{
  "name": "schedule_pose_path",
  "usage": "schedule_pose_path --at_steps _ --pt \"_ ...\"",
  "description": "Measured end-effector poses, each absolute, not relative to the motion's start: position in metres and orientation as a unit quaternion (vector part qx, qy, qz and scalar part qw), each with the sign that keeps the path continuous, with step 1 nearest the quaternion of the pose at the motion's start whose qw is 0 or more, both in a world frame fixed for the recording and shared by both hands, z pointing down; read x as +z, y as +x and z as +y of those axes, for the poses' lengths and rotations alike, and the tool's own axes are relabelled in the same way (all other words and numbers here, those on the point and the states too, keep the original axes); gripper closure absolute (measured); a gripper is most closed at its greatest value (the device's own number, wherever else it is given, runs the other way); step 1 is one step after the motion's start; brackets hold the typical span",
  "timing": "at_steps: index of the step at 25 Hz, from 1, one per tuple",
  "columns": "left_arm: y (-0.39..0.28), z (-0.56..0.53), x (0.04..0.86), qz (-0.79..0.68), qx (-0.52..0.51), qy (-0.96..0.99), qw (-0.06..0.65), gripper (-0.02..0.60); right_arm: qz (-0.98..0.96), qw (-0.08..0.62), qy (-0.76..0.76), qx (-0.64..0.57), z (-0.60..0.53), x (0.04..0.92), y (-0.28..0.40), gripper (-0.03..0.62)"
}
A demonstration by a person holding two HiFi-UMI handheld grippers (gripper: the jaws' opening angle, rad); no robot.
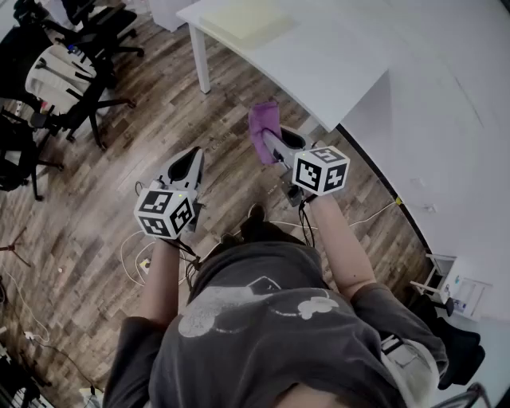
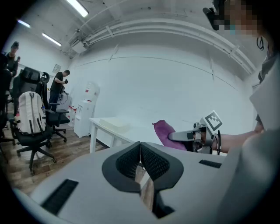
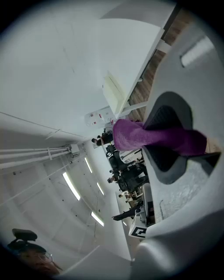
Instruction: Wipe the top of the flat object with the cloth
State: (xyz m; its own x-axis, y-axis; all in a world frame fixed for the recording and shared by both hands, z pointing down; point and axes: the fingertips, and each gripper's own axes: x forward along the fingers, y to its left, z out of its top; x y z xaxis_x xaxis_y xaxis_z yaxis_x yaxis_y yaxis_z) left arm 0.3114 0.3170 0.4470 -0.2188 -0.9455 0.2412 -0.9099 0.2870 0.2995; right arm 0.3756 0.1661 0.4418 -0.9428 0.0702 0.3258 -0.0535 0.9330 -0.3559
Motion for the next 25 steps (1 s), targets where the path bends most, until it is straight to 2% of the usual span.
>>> schedule_pose_path --at_steps 25 --pt "0.334 0.340 0.451 -0.782 -0.050 0.593 0.186 0.584 -0.970 0.161 -0.018 0.183 0.188 0.446 0.404 0.502"
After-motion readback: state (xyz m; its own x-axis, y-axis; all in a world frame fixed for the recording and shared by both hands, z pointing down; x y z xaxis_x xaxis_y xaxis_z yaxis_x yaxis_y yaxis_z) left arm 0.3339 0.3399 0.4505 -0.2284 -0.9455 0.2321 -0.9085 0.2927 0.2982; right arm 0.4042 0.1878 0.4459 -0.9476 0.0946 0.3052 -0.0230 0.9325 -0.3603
